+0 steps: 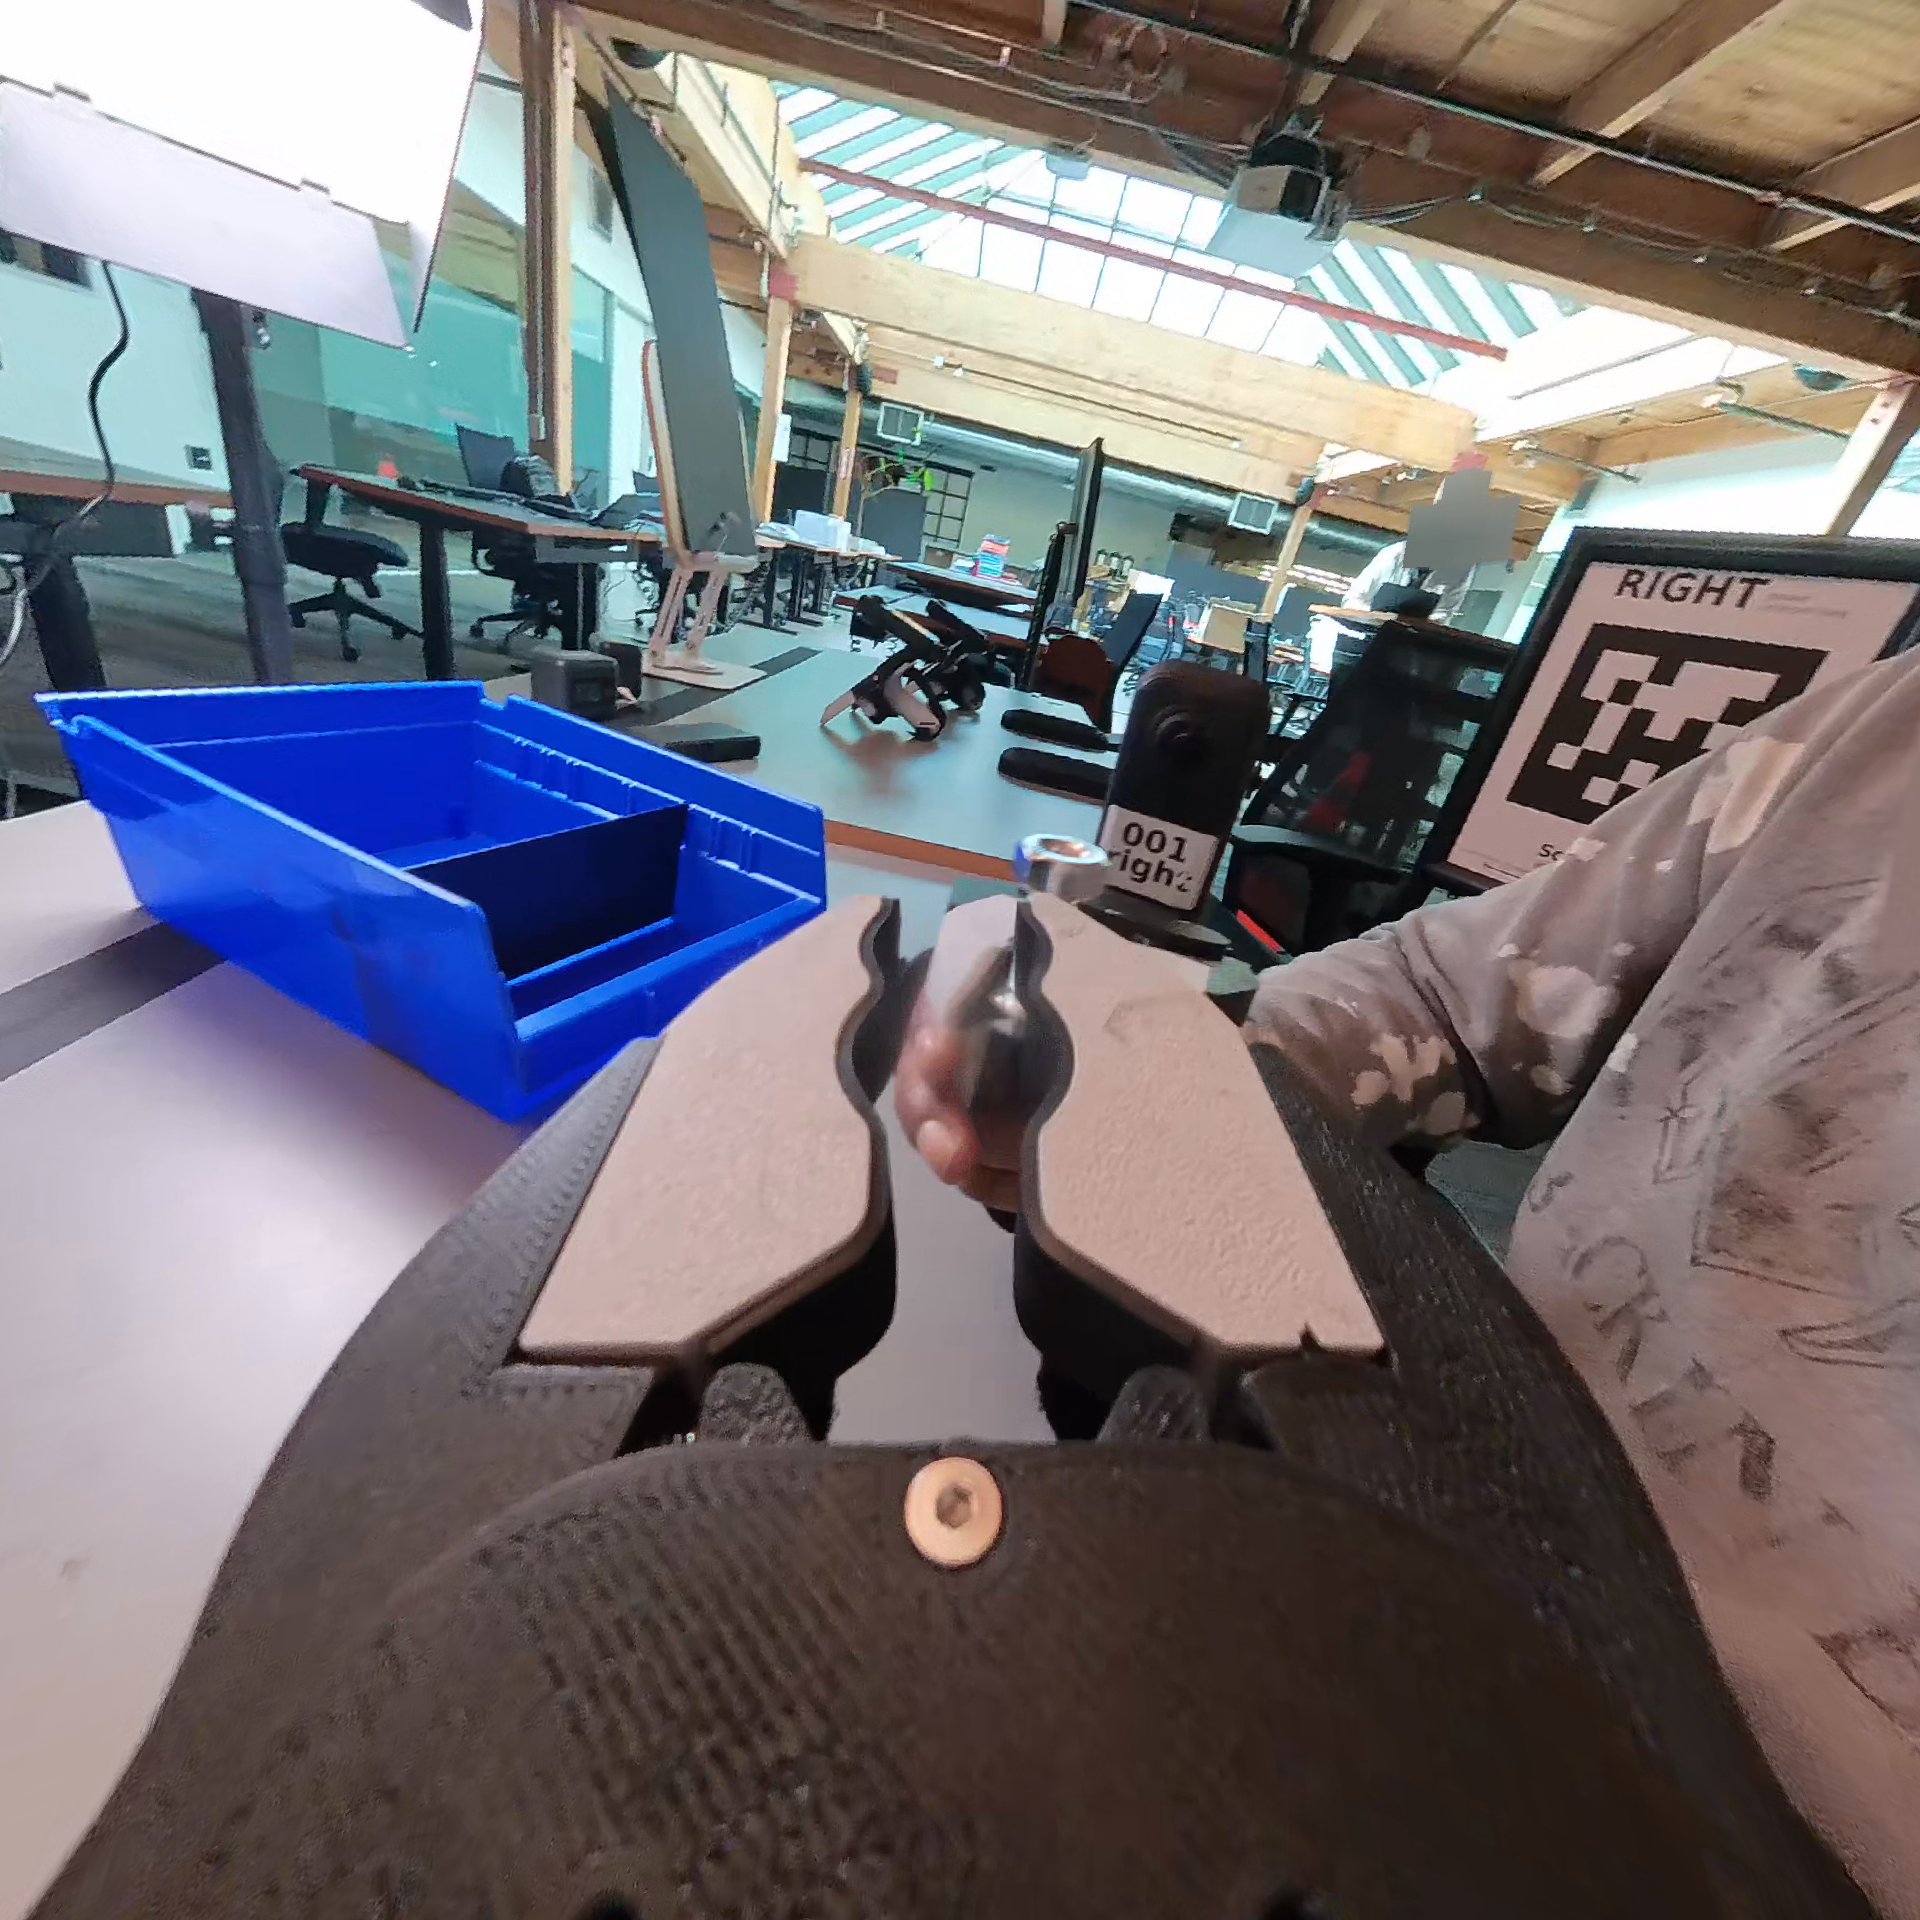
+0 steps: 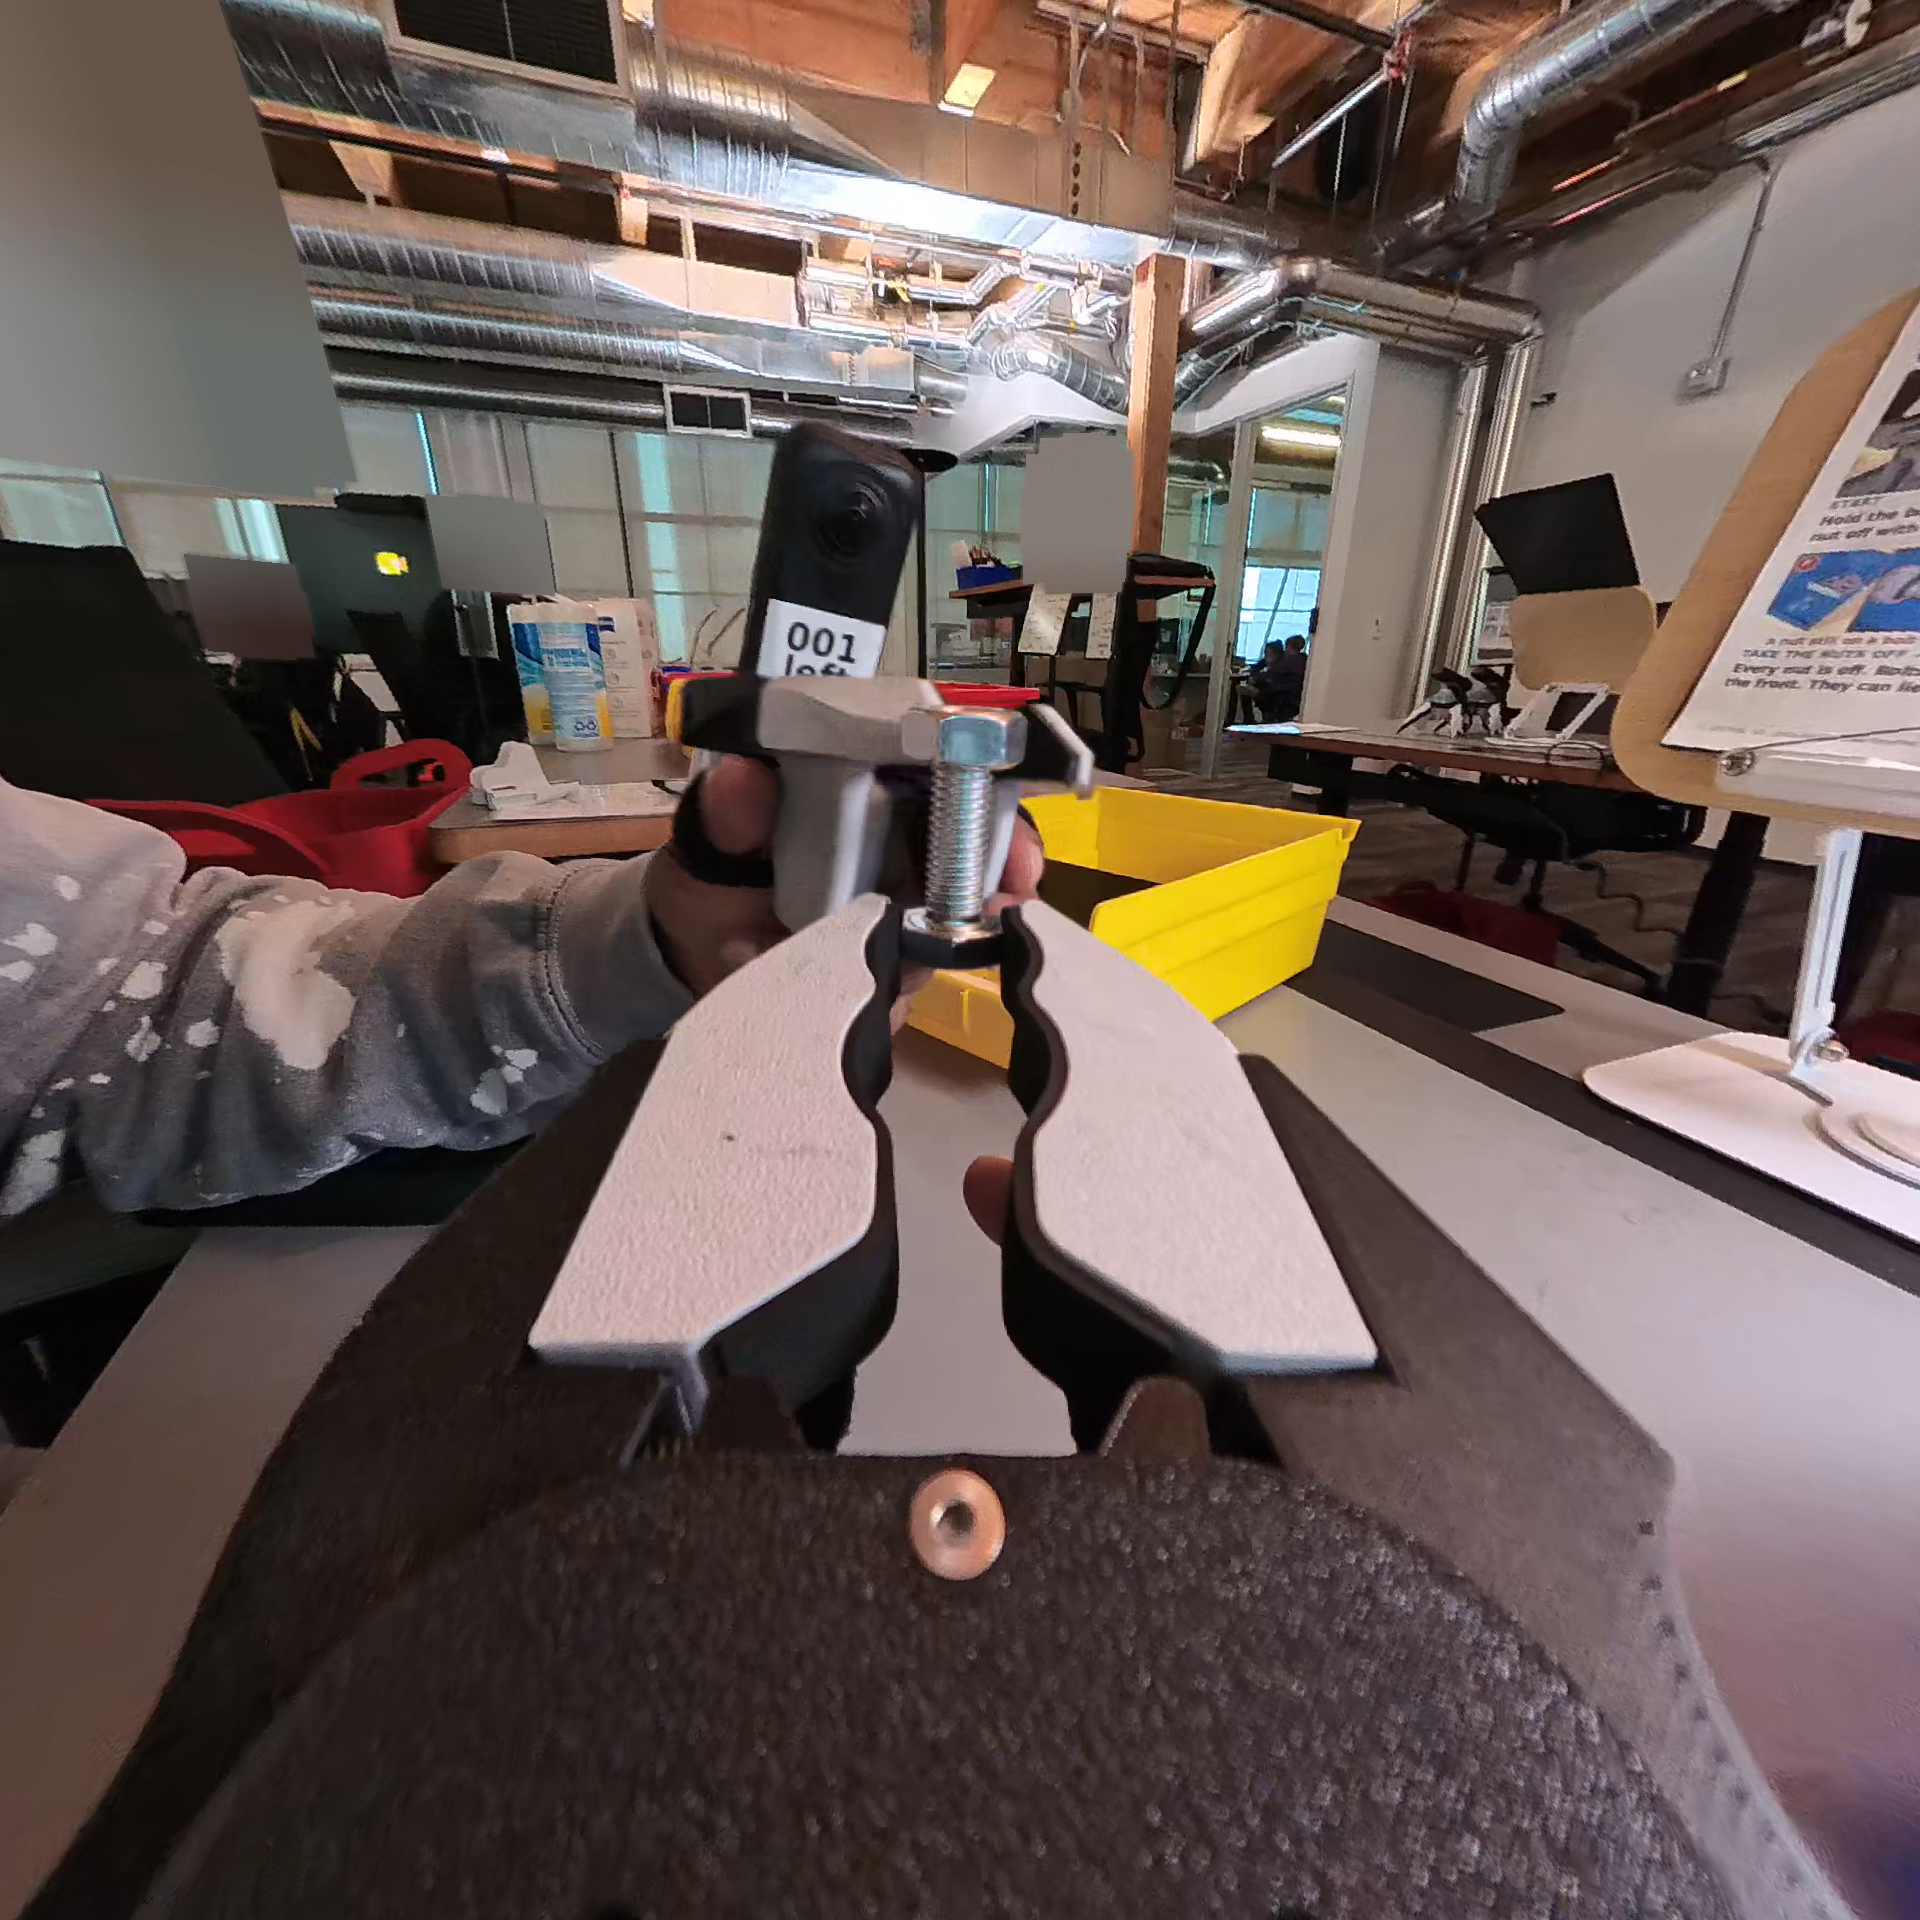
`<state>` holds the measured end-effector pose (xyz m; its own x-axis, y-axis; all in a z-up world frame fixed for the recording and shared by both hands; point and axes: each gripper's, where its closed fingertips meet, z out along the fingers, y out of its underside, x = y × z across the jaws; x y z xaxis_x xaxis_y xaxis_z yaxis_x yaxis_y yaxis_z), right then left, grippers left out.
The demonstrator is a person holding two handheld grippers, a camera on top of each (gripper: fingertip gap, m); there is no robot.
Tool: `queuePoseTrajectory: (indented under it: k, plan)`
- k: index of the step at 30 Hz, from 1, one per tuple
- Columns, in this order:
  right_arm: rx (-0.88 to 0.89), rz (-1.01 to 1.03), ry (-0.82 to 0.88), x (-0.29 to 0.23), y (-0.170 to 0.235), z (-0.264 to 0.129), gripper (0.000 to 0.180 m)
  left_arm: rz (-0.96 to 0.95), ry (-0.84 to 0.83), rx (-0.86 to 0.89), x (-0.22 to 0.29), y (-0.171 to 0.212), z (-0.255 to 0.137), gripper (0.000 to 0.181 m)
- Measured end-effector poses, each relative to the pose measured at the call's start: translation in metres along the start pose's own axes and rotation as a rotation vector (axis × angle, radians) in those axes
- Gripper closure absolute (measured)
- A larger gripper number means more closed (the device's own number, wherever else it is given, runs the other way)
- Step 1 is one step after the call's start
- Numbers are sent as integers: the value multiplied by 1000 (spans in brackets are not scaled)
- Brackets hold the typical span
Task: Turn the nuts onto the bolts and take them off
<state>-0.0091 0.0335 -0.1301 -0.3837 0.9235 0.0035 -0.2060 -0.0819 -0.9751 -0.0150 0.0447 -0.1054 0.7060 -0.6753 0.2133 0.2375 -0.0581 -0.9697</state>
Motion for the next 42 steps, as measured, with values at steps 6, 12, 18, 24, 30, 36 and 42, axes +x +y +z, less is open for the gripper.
queuePoseTrajectory:
  k: [6,12,18,24,30,36,42]
  plan:
    - [-19,-8,12,0,5,2,162,3,27,-14,10,3,8,152]
    - [36,10,-19,-2,-5,-2,162,3,-88,-24,-14,3,-3,163]
    - [3,11,7,2,3,1,161,-23,39,-2,11,0,6,154]
    - [60,14,-27,-3,-9,-3,162,-4,-102,-44,-17,7,-3,166]
    - [28,24,-1,1,-2,-1,162,-25,45,-5,11,1,4,155]
    - [48,18,-27,-4,-7,-2,162,-15,-158,-91,-27,15,-3,167]
    - [28,32,-3,1,-2,-1,162,-47,32,4,4,1,1,153]
